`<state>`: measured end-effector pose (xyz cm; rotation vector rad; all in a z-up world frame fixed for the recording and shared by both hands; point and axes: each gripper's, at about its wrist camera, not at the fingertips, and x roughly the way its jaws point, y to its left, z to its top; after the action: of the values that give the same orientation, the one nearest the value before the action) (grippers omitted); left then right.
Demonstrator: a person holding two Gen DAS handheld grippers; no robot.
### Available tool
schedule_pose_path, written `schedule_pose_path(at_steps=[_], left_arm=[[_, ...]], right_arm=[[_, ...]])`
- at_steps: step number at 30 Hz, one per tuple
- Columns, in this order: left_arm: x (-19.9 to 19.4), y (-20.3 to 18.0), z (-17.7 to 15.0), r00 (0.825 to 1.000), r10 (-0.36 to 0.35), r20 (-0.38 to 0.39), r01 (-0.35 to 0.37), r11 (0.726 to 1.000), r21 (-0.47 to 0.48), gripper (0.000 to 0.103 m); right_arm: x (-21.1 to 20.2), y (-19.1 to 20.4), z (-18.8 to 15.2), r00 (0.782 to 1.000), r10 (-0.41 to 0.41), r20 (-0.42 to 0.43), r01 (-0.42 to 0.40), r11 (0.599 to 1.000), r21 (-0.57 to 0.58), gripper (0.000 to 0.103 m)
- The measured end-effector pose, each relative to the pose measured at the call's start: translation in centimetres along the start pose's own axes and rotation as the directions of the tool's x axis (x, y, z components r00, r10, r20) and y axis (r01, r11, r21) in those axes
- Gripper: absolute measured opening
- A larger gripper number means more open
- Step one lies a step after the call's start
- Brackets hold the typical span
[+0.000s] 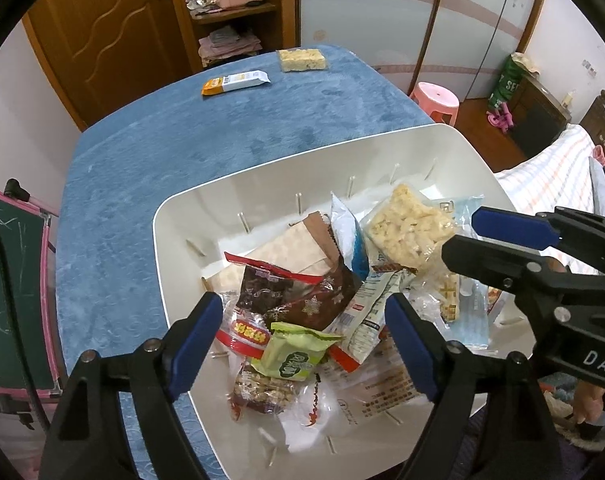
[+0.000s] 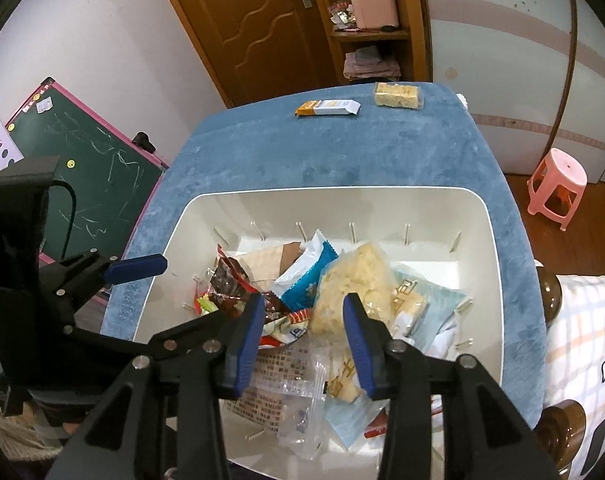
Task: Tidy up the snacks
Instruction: 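Carry both packs over the white tray and open both tools, then move both tools back over the OATS bar and puffed-snack bag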
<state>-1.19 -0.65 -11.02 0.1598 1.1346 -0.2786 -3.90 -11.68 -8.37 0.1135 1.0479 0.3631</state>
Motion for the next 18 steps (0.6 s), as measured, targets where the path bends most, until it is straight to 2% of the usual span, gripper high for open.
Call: schedule_pose_path(at_steps=[13, 18], left_arm=[[-0.2, -0.2, 0.3, 1.0, 0.016, 0.007, -0.016, 1.0, 0.009, 0.082], [-0.3, 0.3, 1.0, 1.0, 0.02, 0.008, -0.02, 1.0, -0.004, 0.082]], right_arm=[[-0.2, -0.2, 0.1, 1.0, 0.002, 0.007, -0.002, 1.0, 0.008, 0.041], [-0.6, -0.6, 1.0, 1.0, 0.0, 0.025, 0.0, 1.0, 0.012, 0.041]])
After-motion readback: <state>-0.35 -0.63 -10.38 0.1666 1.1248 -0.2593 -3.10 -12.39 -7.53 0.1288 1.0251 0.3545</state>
